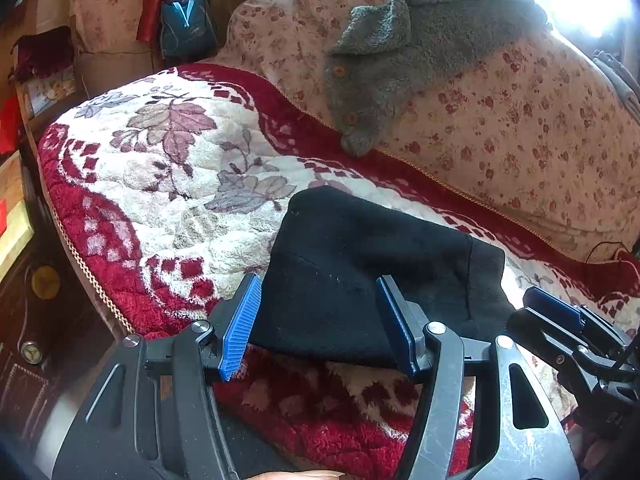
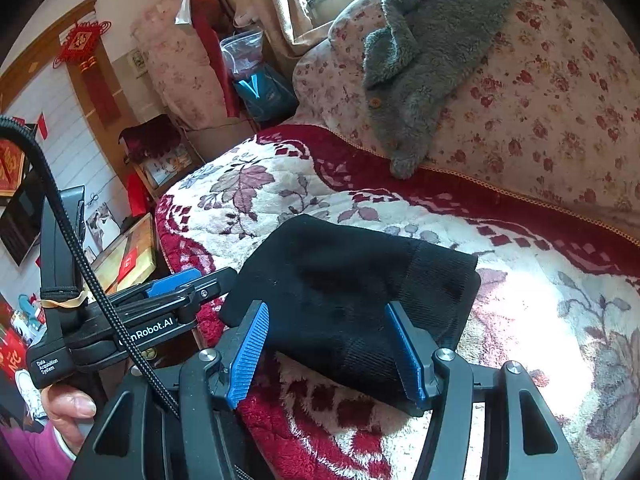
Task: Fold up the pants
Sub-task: 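Release the folded pants and hold both grippers open above them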
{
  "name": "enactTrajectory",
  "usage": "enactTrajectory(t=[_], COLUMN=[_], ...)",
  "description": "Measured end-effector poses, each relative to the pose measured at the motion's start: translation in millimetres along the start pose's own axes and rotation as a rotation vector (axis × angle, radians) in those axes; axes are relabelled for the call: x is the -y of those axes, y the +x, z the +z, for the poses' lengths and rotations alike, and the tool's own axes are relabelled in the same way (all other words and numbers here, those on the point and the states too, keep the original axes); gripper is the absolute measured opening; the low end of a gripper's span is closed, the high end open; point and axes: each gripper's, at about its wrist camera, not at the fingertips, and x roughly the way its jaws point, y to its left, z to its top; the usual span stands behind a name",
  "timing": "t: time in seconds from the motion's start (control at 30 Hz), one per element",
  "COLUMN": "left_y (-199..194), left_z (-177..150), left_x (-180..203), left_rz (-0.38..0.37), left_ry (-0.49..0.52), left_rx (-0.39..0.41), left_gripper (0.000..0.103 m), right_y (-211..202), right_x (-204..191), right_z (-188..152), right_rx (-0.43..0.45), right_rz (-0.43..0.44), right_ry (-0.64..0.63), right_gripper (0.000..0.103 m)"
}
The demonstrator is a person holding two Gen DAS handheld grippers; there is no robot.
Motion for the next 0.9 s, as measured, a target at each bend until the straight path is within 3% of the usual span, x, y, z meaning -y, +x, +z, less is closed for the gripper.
enactTrajectory(t=[0.9], left_y=[5.7], left_z=[-2.0], left_x=[-4.6], left_rz=[0.007], left_ry=[-0.009], left_rx=[-0.012], left_gripper=[0.059], right_y=[7.1], right_x=[-0.4], right_z=[-3.5], right_rx=[-0.018], right_rz=[0.011], right_ry=[0.012], right_gripper=[0.058])
